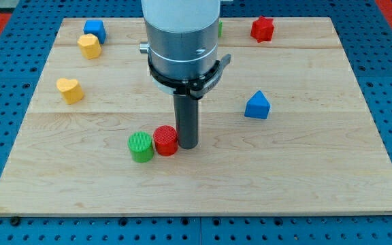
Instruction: Push the red circle to the top side of the blue triangle
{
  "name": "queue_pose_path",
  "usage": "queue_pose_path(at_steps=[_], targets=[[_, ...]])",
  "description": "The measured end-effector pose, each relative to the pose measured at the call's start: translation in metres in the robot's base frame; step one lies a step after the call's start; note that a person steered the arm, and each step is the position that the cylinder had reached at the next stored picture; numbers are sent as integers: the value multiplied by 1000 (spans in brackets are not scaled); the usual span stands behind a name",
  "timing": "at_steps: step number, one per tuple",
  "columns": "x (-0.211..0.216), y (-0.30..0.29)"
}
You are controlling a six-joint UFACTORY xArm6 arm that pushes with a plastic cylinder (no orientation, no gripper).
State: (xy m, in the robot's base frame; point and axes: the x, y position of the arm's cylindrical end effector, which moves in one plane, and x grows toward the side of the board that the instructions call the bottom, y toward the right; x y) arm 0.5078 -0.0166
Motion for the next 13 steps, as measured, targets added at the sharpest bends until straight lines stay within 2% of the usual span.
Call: queue_pose_path(at_steps=[1, 2, 3, 4, 6, 7, 8, 9, 13], targets=[[34, 5], [21, -33], [-23, -66], [-51, -67], [-103, -108], [-119, -85], [-134, -25], [-172, -22], [-155, 147]])
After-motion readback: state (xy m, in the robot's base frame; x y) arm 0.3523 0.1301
